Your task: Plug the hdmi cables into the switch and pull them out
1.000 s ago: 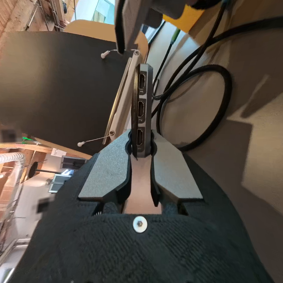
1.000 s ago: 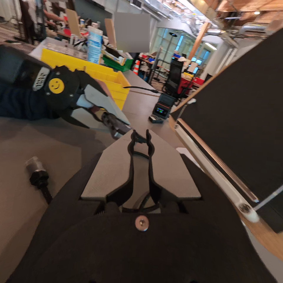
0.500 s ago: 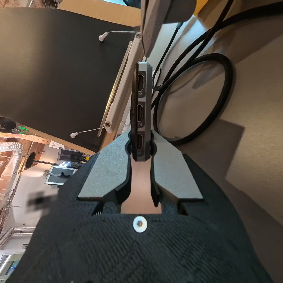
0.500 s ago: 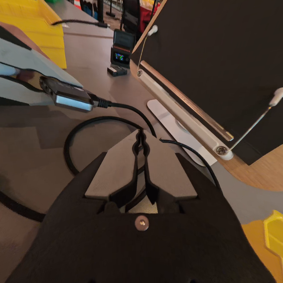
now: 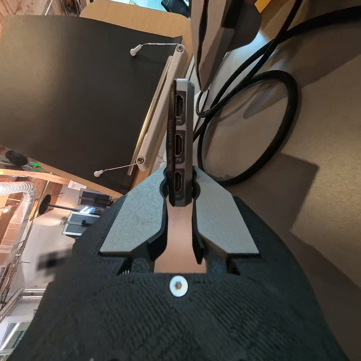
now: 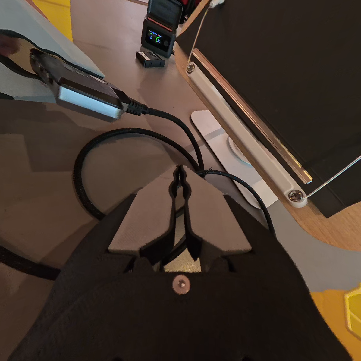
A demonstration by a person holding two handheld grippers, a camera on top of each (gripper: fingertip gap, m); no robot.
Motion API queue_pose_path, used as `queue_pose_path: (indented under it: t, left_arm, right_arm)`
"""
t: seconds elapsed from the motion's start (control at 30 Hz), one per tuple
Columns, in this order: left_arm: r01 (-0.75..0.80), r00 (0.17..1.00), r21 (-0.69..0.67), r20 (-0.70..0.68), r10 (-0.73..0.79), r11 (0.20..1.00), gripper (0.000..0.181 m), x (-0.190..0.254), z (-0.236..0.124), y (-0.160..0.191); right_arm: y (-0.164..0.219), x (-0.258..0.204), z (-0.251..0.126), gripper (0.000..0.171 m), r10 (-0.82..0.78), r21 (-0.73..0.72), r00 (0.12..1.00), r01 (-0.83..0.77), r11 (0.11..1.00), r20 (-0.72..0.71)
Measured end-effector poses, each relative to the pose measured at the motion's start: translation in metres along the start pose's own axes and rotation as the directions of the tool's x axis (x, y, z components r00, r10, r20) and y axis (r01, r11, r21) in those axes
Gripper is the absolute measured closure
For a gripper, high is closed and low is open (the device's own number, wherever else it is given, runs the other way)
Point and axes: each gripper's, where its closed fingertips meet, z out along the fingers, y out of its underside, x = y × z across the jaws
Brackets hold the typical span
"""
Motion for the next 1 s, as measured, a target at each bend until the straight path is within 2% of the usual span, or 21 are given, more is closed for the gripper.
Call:
queue_pose_path:
  t: [0.3,0.7,0.77,0.83,0.87,0.93,1.0]
  left_arm:
    - [0.004,1.0,-0.003,0.015,-0.004,1.0,0.163,-0.003,0.0,0.001]
    - [0.001,1.0,-0.008,0.018,-0.001,1.0,0.163,-0.003,-0.001,0.001]
    - [-0.002,1.0,-0.008,0.019,0.002,1.0,0.163,-0.003,-0.001,0.001]
    - [0.0,1.0,-0.016,0.021,0.0,1.0,0.163,-0.004,-0.001,0.003]
    - [0.002,1.0,-0.022,0.021,-0.002,1.0,0.163,-0.005,-0.001,0.004]
    - [0.006,1.0,-0.024,0.022,-0.005,1.0,0.163,-0.006,-0.001,0.004]
    - [0.008,1.0,-0.026,0.021,-0.007,1.0,0.162,-0.006,-0.001,0.005]
  right_arm:
    - [0.0,0.006,-0.002,0.171,0.058,0.011,0.998,-0.058,0.998,-0.007]
    - [-0.002,0.002,-0.002,0.171,0.052,0.033,0.998,-0.053,0.998,0.02]
    - [-0.01,-0.007,-0.006,0.171,0.039,0.077,0.996,-0.045,0.996,0.079]
    - [-0.026,-0.026,-0.015,0.17,-0.001,0.156,0.979,-0.031,0.987,0.202]
    - [-0.034,-0.042,-0.023,0.161,-0.03,0.194,0.954,-0.03,0.981,0.299]
    - [-0.043,-0.081,-0.042,0.158,-0.098,0.224,0.864,-0.018,0.974,0.495]
    - [-0.045,-0.113,-0.055,0.152,-0.203,0.254,0.788,0.062,0.965,0.581]
